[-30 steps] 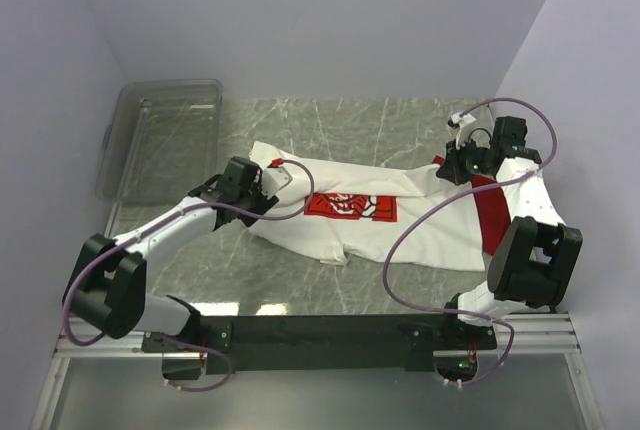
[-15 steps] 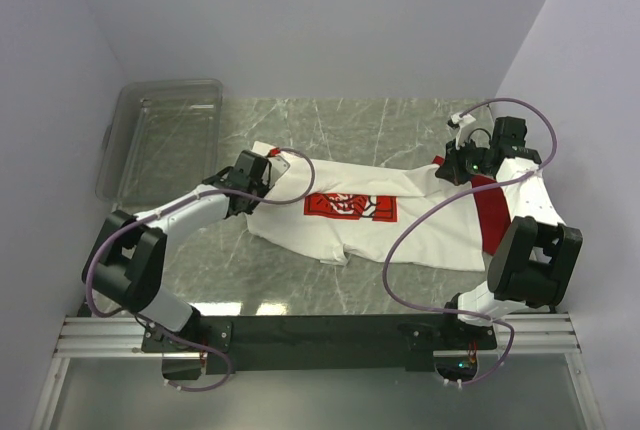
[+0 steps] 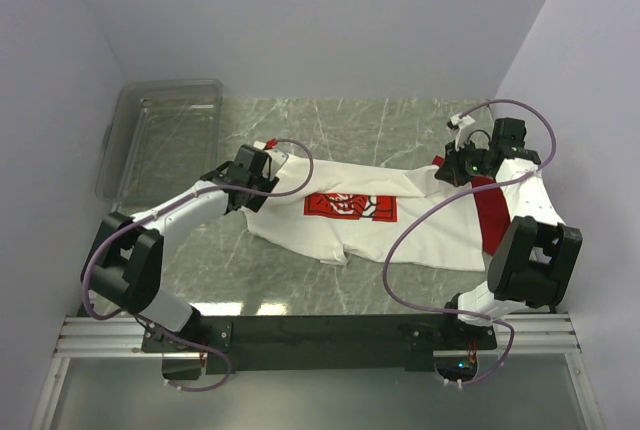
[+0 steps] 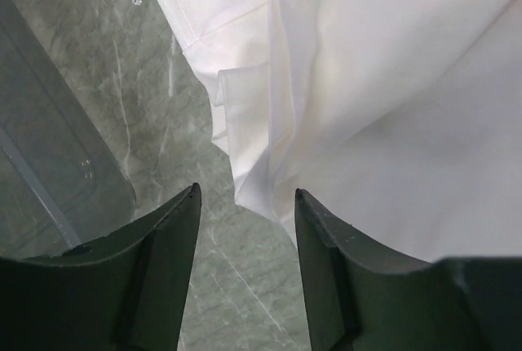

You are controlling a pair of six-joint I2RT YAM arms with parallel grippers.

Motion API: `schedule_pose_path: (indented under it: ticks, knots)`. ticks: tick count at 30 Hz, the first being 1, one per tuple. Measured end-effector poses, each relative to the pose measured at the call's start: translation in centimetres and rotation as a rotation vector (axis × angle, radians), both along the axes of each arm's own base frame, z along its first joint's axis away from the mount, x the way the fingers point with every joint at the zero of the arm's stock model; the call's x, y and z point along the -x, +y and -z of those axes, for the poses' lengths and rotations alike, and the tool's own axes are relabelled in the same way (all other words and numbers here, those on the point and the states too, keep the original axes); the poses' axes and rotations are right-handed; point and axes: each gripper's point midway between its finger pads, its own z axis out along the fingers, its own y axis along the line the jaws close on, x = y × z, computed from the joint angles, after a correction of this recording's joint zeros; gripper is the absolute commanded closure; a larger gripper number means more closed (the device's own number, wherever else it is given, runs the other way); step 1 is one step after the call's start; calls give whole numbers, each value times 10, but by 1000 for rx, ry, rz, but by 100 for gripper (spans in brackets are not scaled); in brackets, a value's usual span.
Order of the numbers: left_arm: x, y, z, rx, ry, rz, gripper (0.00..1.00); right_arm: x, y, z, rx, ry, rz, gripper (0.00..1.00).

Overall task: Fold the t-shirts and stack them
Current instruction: Flatten the tshirt out

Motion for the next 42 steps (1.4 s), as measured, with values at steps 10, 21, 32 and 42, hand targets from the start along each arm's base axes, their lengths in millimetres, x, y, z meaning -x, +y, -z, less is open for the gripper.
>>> schedule_pose_path:
  ticks: [10, 21, 32, 42]
  knots:
    - [5, 7, 29, -36, 73, -70, 48, 0, 1, 0, -3, 0, -2, 100]
    - [6, 25, 38, -122, 79, -138, 66, 0, 1, 0, -4, 1, -2, 100]
    - [-10, 36, 18, -117, 20, -183, 83, 1, 0, 1, -4, 2, -2, 100]
    - [-39, 34, -12, -30, -28, -183, 91, 1, 0, 1, -4, 3, 1, 100]
